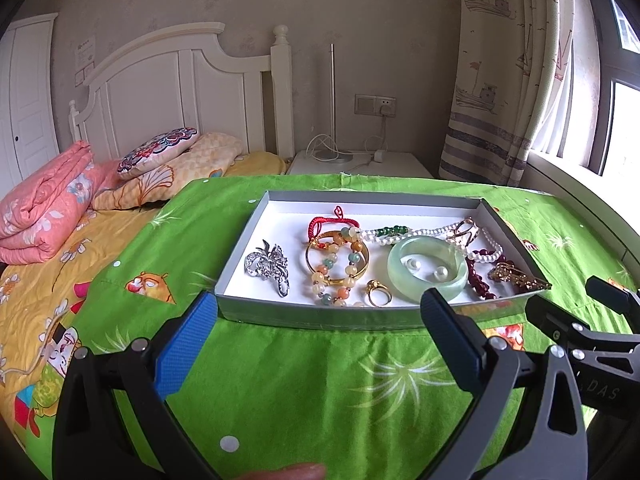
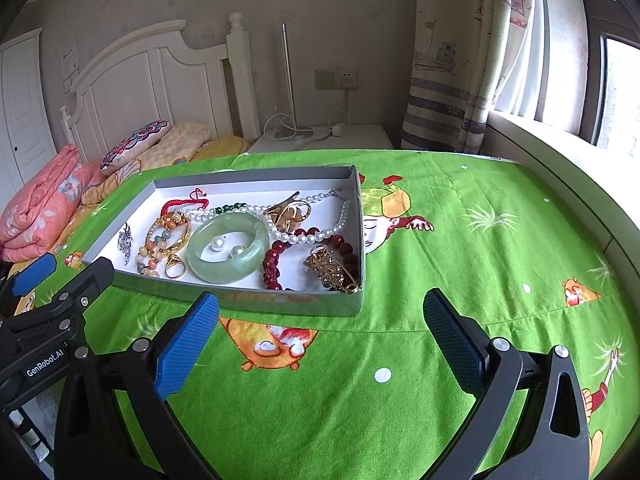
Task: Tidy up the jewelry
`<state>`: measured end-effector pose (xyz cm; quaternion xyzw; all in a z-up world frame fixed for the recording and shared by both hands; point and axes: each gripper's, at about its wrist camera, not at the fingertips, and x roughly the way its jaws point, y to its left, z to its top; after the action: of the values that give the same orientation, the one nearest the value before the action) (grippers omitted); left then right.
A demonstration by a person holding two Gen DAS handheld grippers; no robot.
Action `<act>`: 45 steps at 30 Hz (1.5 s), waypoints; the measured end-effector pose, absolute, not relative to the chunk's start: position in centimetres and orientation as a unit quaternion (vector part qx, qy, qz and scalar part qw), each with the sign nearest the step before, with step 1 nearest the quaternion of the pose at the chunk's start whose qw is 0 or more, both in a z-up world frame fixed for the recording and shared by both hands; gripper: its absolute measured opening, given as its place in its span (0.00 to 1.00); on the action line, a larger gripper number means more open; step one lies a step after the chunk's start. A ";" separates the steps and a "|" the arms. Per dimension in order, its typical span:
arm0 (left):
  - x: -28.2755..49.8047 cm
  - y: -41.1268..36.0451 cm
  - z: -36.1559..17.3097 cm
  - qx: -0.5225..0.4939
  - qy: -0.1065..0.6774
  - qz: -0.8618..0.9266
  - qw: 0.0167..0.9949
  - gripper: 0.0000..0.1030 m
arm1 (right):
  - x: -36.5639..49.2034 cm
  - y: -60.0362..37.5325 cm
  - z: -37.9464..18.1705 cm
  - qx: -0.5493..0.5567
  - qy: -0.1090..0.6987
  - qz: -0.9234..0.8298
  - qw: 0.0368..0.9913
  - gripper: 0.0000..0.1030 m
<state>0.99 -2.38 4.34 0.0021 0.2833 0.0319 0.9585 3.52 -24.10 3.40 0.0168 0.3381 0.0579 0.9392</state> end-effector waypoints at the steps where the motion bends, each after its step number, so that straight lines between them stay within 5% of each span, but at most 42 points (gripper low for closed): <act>1: 1.0 -2.4 4.3 0.002 0.283 0.032 0.958 0.98 | 3.5 -24.1 3.4 0.017 0.338 0.058 0.939 0.95; 45: 0.9 -3.4 3.8 0.015 0.312 0.027 0.950 0.98 | 3.5 -23.8 3.5 0.021 0.337 0.061 0.939 0.95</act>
<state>0.89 -3.35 3.77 0.0155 0.3117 0.0272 0.9497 3.49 -23.84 3.54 0.0206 0.3375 0.0607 0.9391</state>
